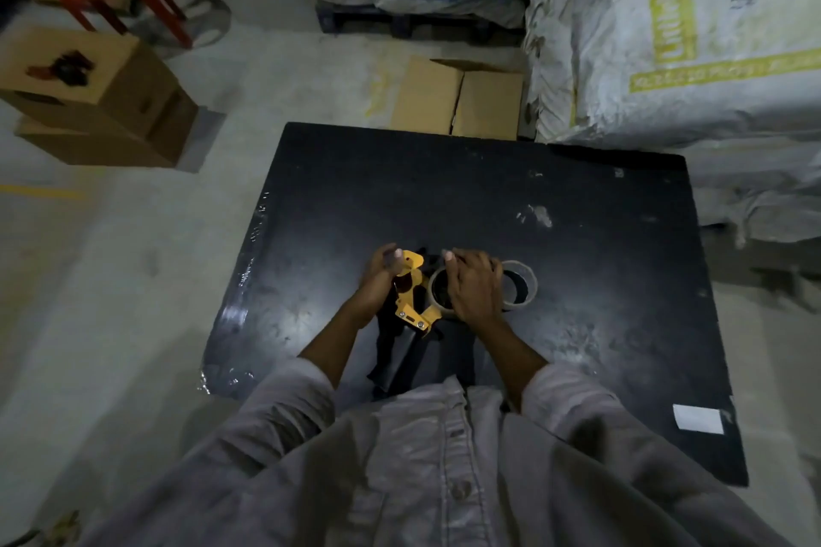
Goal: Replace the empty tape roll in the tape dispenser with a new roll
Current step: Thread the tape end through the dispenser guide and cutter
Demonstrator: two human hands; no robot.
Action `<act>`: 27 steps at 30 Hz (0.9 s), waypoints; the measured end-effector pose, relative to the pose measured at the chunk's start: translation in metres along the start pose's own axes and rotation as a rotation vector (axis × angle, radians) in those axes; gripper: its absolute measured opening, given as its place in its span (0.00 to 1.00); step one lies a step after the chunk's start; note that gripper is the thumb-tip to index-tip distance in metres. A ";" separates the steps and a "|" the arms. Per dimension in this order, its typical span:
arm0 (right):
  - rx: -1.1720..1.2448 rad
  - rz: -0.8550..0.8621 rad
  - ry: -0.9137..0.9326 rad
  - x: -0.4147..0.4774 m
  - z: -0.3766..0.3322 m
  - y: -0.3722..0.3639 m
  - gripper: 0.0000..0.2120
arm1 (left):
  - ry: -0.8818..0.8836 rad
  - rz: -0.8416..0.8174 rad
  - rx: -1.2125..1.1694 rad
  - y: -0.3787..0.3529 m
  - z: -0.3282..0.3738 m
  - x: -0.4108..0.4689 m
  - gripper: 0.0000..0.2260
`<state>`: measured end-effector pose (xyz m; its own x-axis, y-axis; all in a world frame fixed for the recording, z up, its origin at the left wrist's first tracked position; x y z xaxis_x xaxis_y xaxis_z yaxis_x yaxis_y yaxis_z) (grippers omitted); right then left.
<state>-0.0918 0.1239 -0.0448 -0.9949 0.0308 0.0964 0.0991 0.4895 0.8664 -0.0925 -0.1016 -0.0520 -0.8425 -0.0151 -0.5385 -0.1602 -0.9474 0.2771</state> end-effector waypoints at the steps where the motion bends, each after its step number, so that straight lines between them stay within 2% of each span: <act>1: 0.035 -0.001 0.017 -0.004 0.000 0.004 0.26 | -0.048 0.087 0.065 0.007 -0.009 -0.004 0.24; 4: 0.074 0.065 0.066 -0.024 -0.003 0.021 0.21 | -0.216 0.299 0.312 0.025 -0.031 -0.022 0.17; 7: 0.096 0.071 0.104 -0.046 -0.013 0.032 0.16 | -0.386 0.390 0.451 0.027 -0.030 -0.055 0.13; 8: 0.090 0.076 0.170 -0.052 -0.019 0.035 0.13 | -0.442 0.396 0.486 0.026 -0.030 -0.063 0.14; 10: 0.099 0.060 0.432 -0.066 -0.033 0.037 0.09 | -0.525 0.394 0.555 0.023 -0.024 -0.076 0.14; 12: 0.099 -0.054 0.692 -0.083 -0.045 0.030 0.10 | -0.566 0.379 0.617 0.020 -0.019 -0.079 0.13; 13: 0.069 -0.142 0.751 -0.091 -0.050 0.025 0.13 | -0.581 0.364 0.648 0.019 -0.016 -0.080 0.13; 17: -0.047 -0.497 0.700 -0.105 -0.054 0.008 0.25 | -0.626 0.364 0.787 0.019 -0.008 -0.073 0.13; 19: -0.084 -0.585 0.680 -0.103 -0.051 0.005 0.28 | -0.638 0.361 0.839 0.021 -0.004 -0.070 0.13; 27: -0.120 -0.534 0.667 -0.096 -0.049 -0.004 0.29 | -0.721 0.260 1.030 0.027 0.016 -0.056 0.14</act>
<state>0.0041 0.0759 -0.0334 -0.6925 -0.7140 -0.1029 -0.3394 0.1965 0.9199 -0.0576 -0.1214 -0.0017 -0.9435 0.3202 0.0851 0.0007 -0.2550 0.9669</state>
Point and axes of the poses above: each hand's wrist, its own x-axis towards the middle knuckle, its own y-axis out of the back of the hand, z = x × y, the point moved 4 cm from there along x, towards the middle knuckle, and after that the axes turned 1 degree about x, right-handed, at the moved point
